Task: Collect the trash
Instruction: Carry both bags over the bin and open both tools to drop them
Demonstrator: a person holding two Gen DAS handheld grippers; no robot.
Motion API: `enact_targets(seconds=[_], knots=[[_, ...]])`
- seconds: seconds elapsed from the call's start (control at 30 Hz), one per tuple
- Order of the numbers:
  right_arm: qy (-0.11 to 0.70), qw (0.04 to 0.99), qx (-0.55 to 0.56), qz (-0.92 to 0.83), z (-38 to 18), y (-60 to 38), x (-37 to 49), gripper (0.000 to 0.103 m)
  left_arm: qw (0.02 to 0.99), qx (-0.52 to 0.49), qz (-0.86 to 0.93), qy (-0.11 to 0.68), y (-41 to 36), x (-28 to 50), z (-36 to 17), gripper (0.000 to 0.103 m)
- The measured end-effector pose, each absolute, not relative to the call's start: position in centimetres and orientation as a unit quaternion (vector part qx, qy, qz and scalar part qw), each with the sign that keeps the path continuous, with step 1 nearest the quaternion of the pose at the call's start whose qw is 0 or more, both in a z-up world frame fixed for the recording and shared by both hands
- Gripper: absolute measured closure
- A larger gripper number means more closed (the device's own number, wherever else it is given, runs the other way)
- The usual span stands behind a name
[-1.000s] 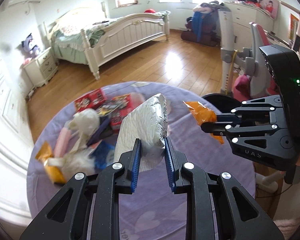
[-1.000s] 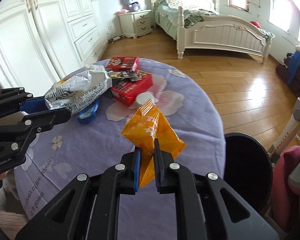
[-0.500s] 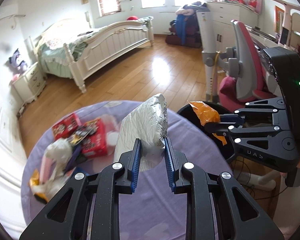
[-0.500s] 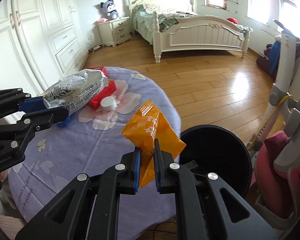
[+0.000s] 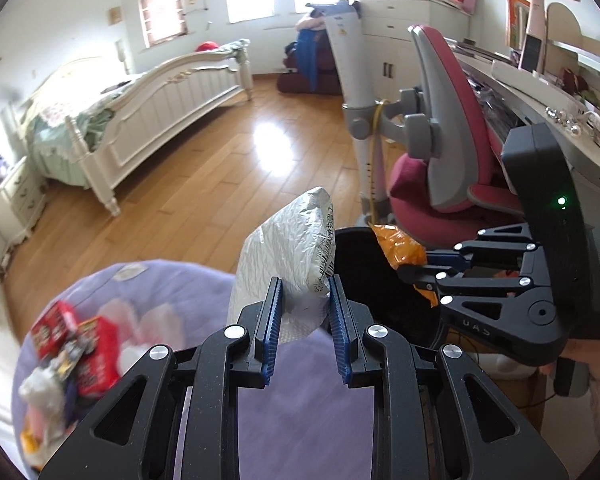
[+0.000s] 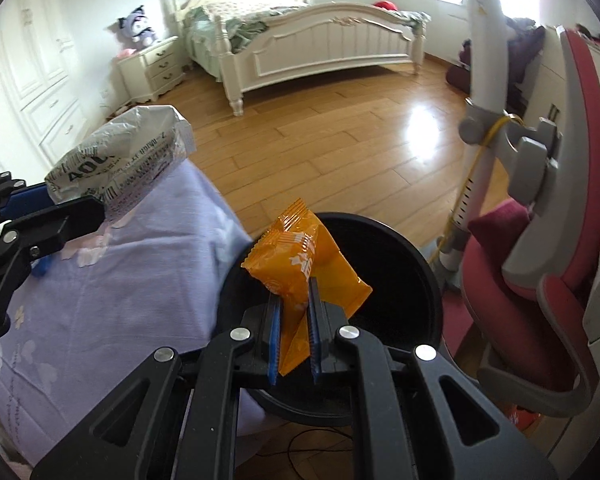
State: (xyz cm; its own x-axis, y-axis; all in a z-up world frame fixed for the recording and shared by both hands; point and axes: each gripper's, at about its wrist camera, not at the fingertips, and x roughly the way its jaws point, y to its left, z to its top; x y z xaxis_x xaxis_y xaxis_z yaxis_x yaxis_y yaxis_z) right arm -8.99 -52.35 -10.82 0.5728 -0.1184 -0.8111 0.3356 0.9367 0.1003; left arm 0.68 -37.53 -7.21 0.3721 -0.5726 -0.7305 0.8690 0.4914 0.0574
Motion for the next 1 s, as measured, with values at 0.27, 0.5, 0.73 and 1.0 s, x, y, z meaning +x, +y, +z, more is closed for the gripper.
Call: enact_targets(seconds=[0.27,0.5,0.73,1.0], knots=[[0.466,0.856,0.135,-0.176,-13.8,-55.9,-8.7,0.092,0.772,0.230,-0.479,0.349,-43.0,1.8,-10.2,0.079],[0.470,0.850,0.143,-0.190,-14.1,-56.4,-8.3,0.083,0.767,0.259,-0.470,0.351,-45.5,1.9,-12.0,0.071],[0.459,0.852,0.128,-0.215,-13.4,-56.3,-8.6,0.030,0.784,0.260,-0.454,0.334,-45.2,1.8,-11.7,0.050],[0.458,0.852,0.116,-0.225,-12.5,-55.9,-9.0,0.024,0.793,0.251,-0.449,0.326,-43.9,1.7,-10.5,0.034]])
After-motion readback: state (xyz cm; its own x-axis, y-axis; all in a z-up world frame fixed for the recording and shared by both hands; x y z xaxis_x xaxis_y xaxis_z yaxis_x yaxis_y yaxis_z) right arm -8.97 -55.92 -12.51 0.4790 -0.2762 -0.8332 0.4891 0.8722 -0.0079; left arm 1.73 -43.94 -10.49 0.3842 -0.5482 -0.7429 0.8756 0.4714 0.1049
